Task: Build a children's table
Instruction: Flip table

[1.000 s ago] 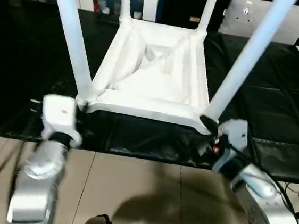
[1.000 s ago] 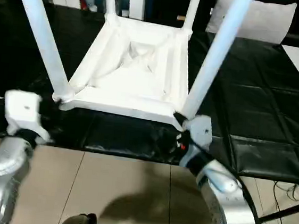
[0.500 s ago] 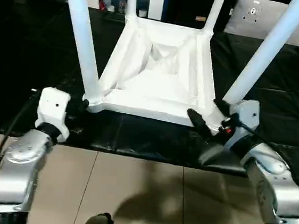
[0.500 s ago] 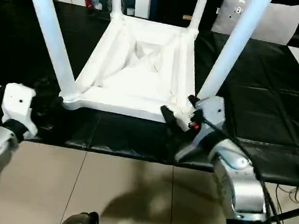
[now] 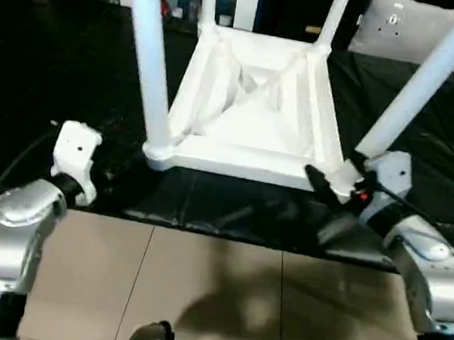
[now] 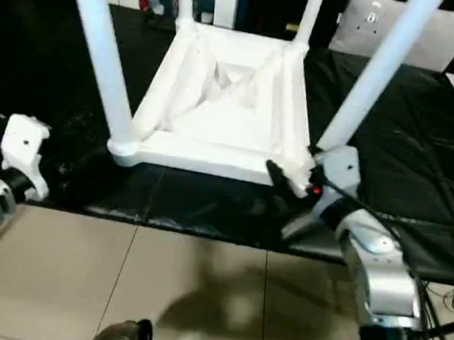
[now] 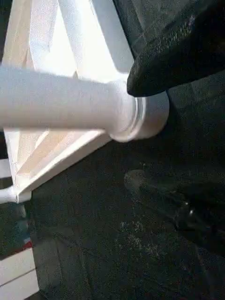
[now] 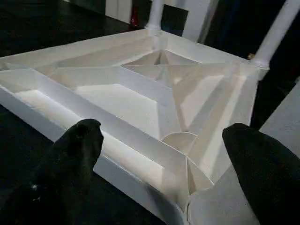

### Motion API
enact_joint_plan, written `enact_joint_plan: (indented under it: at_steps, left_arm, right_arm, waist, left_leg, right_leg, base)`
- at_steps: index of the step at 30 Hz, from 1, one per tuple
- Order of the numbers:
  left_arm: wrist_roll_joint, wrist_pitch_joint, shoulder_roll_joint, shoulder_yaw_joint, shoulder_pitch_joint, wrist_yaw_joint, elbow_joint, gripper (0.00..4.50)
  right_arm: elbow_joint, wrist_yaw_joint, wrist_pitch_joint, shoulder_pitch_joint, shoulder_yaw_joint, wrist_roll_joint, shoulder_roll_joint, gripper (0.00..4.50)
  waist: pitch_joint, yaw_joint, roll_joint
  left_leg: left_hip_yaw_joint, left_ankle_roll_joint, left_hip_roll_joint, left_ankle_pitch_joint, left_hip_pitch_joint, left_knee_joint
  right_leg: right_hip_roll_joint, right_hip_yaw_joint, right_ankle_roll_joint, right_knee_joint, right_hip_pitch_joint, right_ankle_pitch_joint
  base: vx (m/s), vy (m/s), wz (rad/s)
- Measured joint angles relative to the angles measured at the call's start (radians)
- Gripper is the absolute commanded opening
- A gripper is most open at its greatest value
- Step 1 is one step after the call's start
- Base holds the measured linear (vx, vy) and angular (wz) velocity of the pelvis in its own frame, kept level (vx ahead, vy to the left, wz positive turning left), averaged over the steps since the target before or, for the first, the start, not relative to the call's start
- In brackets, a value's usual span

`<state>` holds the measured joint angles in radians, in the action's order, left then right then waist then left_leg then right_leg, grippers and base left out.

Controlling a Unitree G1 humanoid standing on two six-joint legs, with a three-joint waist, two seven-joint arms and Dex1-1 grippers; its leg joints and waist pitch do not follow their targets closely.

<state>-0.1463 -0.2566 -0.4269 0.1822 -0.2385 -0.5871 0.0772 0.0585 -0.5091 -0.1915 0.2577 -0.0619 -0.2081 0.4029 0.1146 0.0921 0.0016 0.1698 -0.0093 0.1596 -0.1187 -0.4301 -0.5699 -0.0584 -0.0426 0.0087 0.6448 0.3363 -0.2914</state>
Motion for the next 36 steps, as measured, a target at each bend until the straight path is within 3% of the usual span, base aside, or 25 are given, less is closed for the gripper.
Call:
enact_joint_plan:
  at_steps: [6, 12, 22, 30, 36]
  left_arm:
    - [-0.022, 0.021, 0.005, -0.017, -0.054, -0.050, 0.057, 3.54]
    - [-0.030, 0.053, 0.037, -0.055, -0.125, -0.051, 0.141, 3.54]
    - [-0.009, 0.113, 0.132, -0.051, -0.181, 0.059, 0.226, 2.63]
    - [-0.005, 0.147, 0.142, -0.061, -0.198, 0.079, 0.256, 2.10]
    - [-0.016, 0.130, 0.179, -0.046, -0.198, 0.121, 0.247, 2.00]
  right_arm:
    - [-0.034, -0.033, -0.051, -0.016, 0.005, -0.026, 0.000, 4.50]
    - [-0.098, -0.075, -0.099, -0.042, 0.080, -0.059, -0.033, 4.50]
    - [-0.124, -0.021, -0.088, -0.065, 0.131, -0.032, -0.109, 4.50]
    - [-0.134, -0.024, -0.087, -0.068, 0.152, -0.033, -0.125, 4.50]
    - [-0.135, -0.023, -0.084, -0.083, 0.162, -0.029, -0.137, 4.50]
  waist:
    - [-0.001, -0.003, -0.003]
    - [0.000, -0.005, -0.004]
    - [0.001, -0.002, -0.008]
    - [0.002, 0.001, -0.008]
    - [0.002, 0.007, -0.008]
  left_leg:
    - [0.004, 0.007, 0.000, 0.002, -0.009, 0.000]
    - [0.005, 0.007, 0.001, 0.002, -0.008, 0.000]
    - [0.006, 0.007, 0.001, 0.002, -0.009, 0.000]
    - [0.006, 0.007, 0.001, 0.002, -0.010, 0.001]
    - [0.006, 0.007, 0.001, 0.002, -0.009, 0.002]
  right_leg:
    - [0.000, 0.004, 0.004, 0.000, 0.011, 0.003]
    - [0.000, 0.004, 0.005, 0.000, 0.012, 0.004]
    - [-0.001, 0.005, 0.005, -0.001, 0.012, 0.005]
    - [-0.001, 0.004, 0.005, -0.002, 0.012, 0.005]
    - [-0.001, 0.004, 0.005, -0.003, 0.012, 0.005]
  base:
    - [0.000, 0.000, 0.00]
    - [0.000, 0.000, 0.00]
    - [0.000, 0.000, 0.00]
    - [0.000, 0.000, 0.00]
    - [0.000, 0.000, 0.00]
